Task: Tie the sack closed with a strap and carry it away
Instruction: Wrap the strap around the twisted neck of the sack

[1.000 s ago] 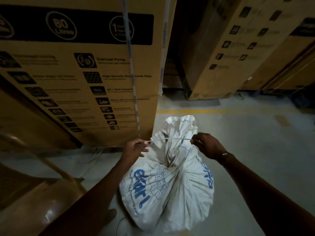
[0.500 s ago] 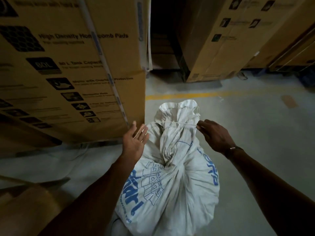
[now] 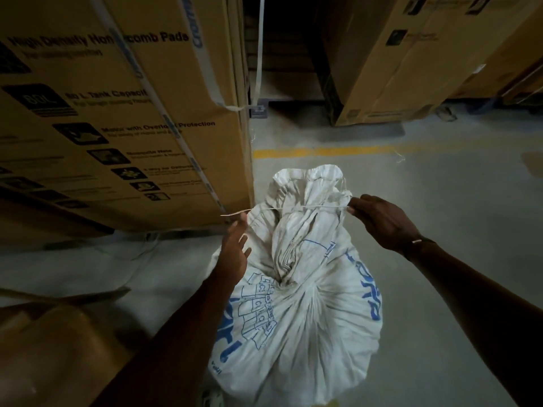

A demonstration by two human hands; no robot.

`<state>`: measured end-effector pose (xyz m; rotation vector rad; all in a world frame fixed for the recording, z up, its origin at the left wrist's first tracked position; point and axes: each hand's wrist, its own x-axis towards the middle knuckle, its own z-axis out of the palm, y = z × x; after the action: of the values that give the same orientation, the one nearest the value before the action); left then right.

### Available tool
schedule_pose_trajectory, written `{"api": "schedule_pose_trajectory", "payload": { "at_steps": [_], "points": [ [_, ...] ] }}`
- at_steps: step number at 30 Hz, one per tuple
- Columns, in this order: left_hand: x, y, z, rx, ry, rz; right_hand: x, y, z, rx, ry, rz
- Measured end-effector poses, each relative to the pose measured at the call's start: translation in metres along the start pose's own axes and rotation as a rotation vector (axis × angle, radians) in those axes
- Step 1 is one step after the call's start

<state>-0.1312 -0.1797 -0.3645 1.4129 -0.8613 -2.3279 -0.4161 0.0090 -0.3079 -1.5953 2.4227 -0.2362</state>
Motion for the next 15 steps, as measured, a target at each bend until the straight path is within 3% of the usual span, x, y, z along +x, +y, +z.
{"api": "schedule_pose_trajectory", "payload": {
  "at_steps": [3, 7, 15],
  "points": [
    [0.002, -0.012, 0.015, 0.150, -0.056, -0.024, 0.009, 0.003, 0.006, 0.046, 0.007, 0.025],
    [0.012, -0.019, 0.044, 0.182, -0.174, -0.069, 0.011, -0.005, 0.025, 0.159, -0.056, 0.108],
    [0.019, -0.010, 0.077, 0.455, -0.155, 0.000, 0.016, -0.026, 0.040, 0.386, 0.018, 0.061]
  ]
}}
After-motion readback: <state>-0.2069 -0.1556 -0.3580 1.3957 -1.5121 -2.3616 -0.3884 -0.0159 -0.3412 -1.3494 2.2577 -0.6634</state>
